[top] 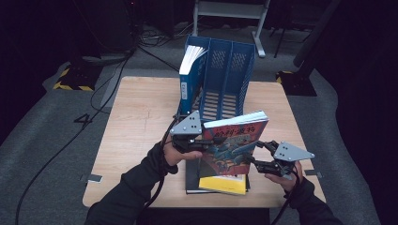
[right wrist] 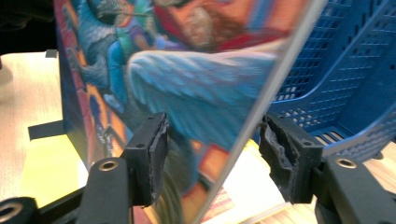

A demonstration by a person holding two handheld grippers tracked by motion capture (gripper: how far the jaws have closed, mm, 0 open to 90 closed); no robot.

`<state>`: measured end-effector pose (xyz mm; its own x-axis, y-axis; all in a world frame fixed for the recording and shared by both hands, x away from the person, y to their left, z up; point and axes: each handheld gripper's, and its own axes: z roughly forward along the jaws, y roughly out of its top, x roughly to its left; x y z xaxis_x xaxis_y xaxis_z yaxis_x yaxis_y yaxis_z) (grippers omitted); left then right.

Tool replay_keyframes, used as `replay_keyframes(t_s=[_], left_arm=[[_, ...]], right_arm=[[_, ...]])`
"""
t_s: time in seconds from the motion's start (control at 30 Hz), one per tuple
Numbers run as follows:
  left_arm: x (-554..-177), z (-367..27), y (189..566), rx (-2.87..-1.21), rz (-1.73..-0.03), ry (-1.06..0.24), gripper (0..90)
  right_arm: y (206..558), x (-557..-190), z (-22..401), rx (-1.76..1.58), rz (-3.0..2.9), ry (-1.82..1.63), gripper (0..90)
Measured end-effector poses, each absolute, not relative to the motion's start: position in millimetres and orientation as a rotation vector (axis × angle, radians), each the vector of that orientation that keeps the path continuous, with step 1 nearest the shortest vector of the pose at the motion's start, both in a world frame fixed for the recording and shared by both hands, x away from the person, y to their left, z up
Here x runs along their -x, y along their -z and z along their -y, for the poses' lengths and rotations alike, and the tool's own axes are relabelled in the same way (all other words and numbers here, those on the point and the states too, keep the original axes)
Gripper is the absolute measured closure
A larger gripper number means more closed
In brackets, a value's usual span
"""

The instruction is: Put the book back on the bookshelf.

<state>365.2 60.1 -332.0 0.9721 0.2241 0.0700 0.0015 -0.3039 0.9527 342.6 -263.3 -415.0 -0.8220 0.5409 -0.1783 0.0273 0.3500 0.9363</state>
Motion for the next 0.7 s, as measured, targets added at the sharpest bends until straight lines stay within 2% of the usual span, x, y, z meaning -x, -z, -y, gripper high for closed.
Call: replay_keyframes(t_s=[0.17,0.3,0.57,0.7], left_arm=[[-369,-57,331,-1.849,-0.179,-0.202,66.2],[-371,-50,329,-1.838,-0.208,-0.197,65.7],[-371,-49,329,-1.823,-0.254,-0.200,70.8],[-371,-46,329,-1.816,-0.293,-0.185,72.4]], right_arm=[[414,-343,267,-0.522,-2.146,-1.508,52.2],[413,-341,266,-0.501,-2.141,-1.492,52.2],[412,-341,267,-0.488,-2.146,-1.490,52.3],[412,-341,265,-0.483,-2.157,-1.464,45.2]])
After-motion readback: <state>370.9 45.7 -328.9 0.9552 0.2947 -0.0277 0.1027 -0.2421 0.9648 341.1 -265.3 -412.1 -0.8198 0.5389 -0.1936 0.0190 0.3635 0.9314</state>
